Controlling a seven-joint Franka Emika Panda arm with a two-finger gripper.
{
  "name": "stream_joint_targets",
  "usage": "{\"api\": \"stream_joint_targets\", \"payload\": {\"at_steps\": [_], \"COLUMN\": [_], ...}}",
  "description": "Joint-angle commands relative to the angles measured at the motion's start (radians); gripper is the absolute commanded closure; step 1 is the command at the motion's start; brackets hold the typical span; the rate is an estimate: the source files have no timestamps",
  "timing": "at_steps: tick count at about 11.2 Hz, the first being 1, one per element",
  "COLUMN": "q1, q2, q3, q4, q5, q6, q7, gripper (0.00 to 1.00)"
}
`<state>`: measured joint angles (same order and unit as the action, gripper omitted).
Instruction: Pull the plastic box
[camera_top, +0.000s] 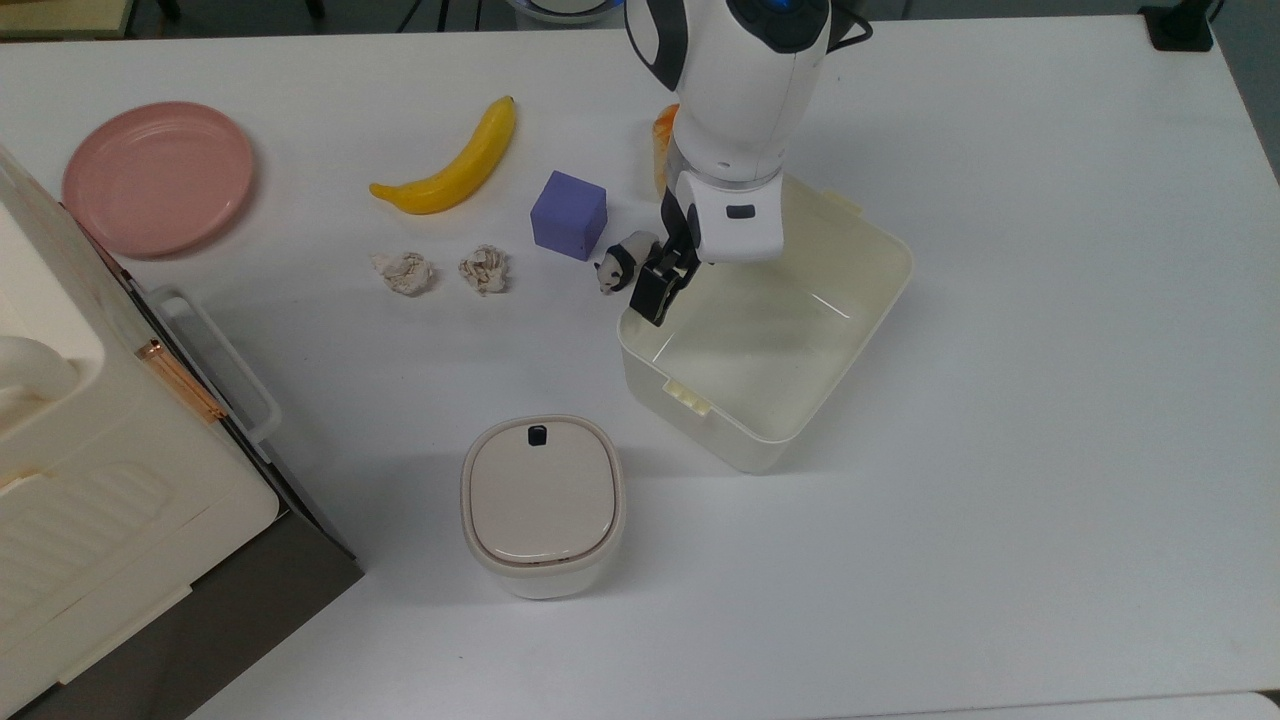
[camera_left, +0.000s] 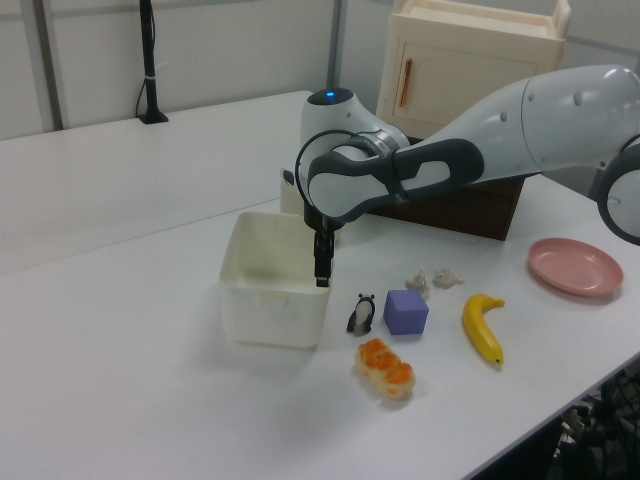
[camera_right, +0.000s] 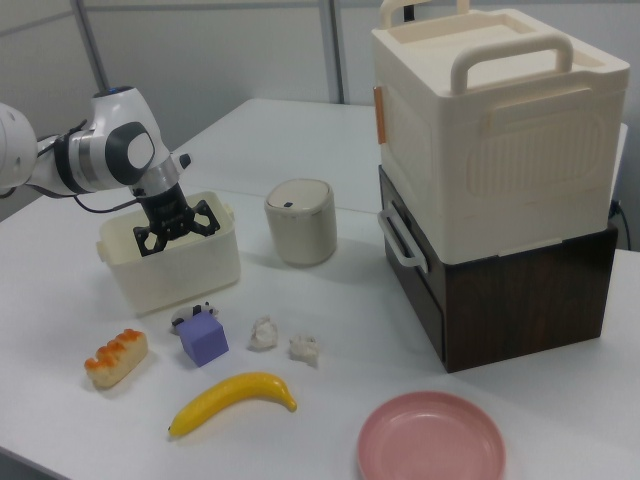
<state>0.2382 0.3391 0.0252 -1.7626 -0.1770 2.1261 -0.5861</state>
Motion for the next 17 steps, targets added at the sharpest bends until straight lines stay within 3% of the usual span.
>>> {"api": "stream_joint_targets", "payload": {"at_steps": [1, 3, 4, 6, 8, 9, 12, 15, 17], "q1": [0.007, 0.004, 0.004, 0.006, 0.003, -0.006, -0.057, -0.175, -0.267], "q2": [-0.048, -0.054, -0.054, -0.077, -0.113, -0.142, -0.299, -0.408, -0.402], "q3": [-0.007, -0.005, -0.005, -0.002, -0.005, -0.01, -0.057, -0.041, 0.057], "q4": [-0.022, 0.029, 0.072, 0.106, 0.124, 0.12, 0.121, 0.121, 0.123], "q5": [-0.007, 0.043, 0.123, 0.209, 0.258, 0.258, 0.223, 0.134, 0.136], "q6": [-0.012, -0.006, -0.005, -0.005, -0.014, -0.043, -0.356, -0.529, -0.526], "q7": [0.002, 0.07, 0.134, 0.202, 0.379, 0.496, 0.676, 0.791, 0.789], "gripper": [0.0, 0.0, 0.0, 0.0, 0.0, 0.0, 0.0, 0.0, 0.0]}}
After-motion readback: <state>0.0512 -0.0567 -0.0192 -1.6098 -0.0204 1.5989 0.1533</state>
